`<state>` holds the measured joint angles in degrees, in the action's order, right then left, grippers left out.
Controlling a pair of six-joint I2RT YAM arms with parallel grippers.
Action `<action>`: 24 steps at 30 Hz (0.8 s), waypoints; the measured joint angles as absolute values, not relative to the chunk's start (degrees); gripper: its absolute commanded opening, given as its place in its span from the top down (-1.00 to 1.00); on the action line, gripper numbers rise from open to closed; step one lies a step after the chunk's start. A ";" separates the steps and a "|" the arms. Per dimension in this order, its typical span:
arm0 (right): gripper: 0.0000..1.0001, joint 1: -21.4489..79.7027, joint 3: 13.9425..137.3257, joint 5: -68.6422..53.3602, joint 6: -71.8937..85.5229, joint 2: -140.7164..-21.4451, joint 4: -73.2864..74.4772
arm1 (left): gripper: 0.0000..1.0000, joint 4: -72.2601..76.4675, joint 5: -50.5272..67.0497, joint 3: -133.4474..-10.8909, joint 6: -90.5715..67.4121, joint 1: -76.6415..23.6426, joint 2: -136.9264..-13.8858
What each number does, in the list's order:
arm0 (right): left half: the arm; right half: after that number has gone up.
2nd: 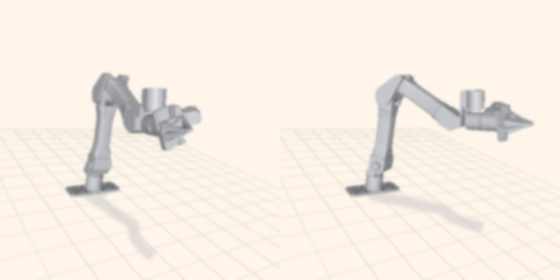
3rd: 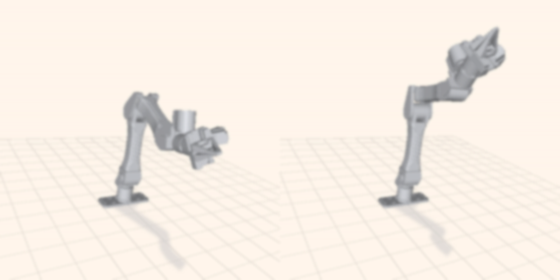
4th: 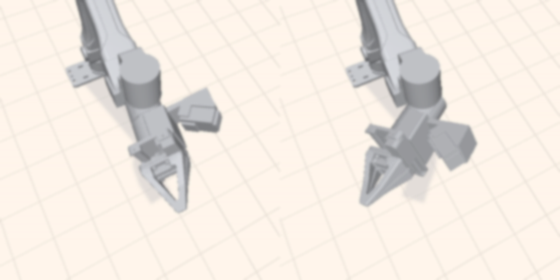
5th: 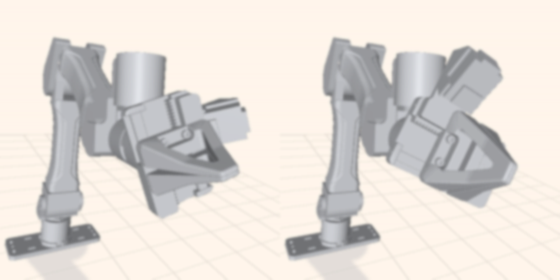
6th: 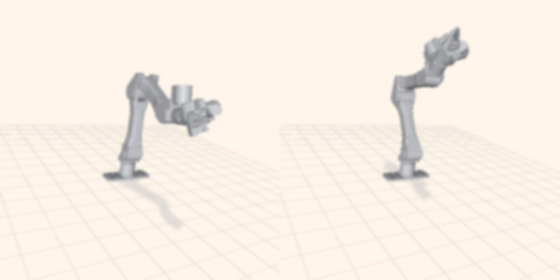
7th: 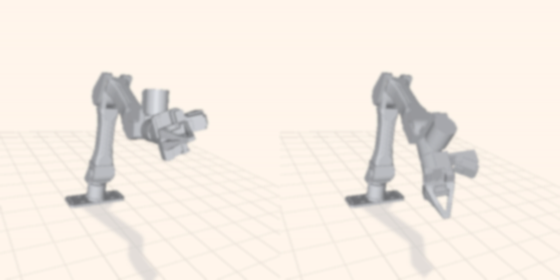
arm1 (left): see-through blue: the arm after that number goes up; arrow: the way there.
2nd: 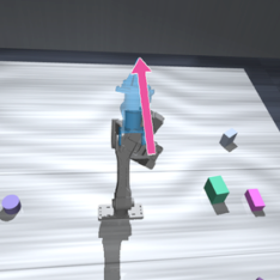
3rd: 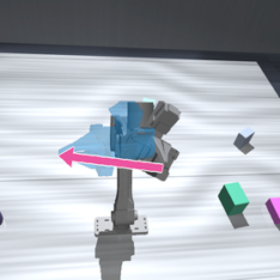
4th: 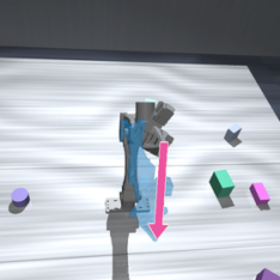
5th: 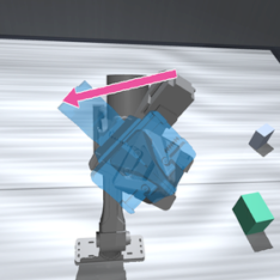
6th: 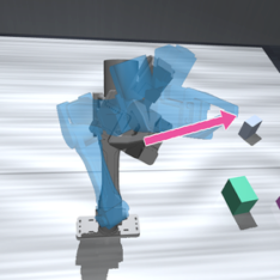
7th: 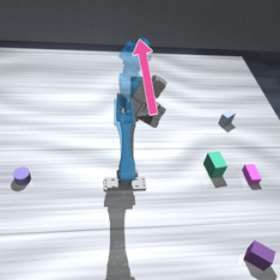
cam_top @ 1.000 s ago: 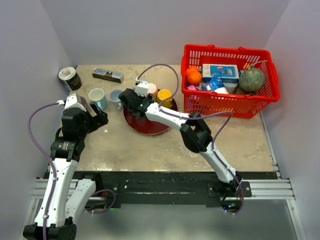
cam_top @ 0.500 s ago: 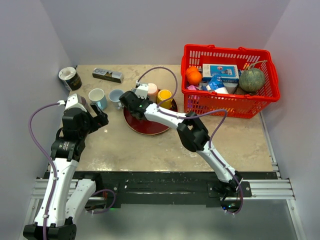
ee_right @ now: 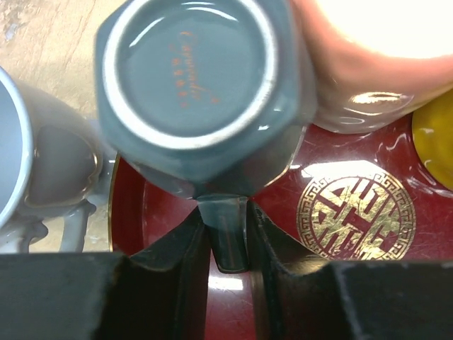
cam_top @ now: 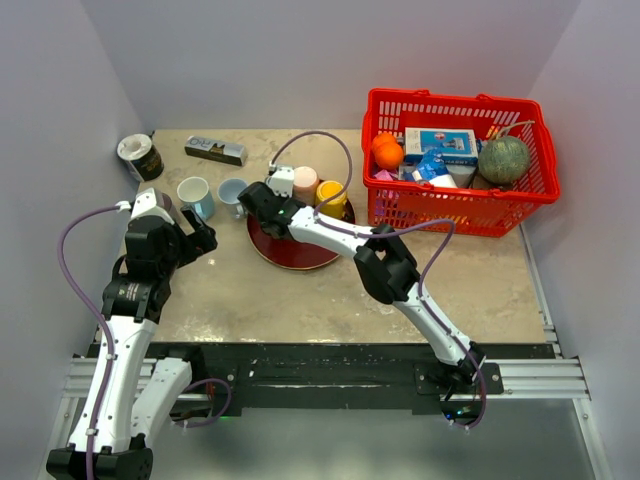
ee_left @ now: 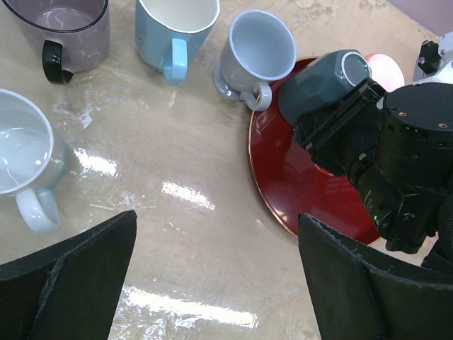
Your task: Turn the mug right side up
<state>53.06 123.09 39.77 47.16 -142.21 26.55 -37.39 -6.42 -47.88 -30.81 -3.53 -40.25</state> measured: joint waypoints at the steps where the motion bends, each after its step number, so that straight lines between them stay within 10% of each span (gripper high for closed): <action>1: 0.48 53.06 123.11 39.90 46.87 -142.17 26.55 | -0.99 -37.39 -6.42 -47.88 -30.81 -3.53 -40.25; 8: -0.08 52.86 123.22 40.36 43.70 -142.12 27.51 | -0.99 -37.39 -6.42 -47.86 -30.81 -3.53 -40.16; 24: 0.24 52.60 123.22 38.59 32.84 -142.10 24.58 | -0.99 -37.39 -6.42 -47.11 -30.81 -3.53 -39.72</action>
<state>52.60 123.22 38.59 32.84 -142.10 24.58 -37.39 -6.42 -47.11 -30.81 -3.53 -39.72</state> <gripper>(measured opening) 0.422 0.992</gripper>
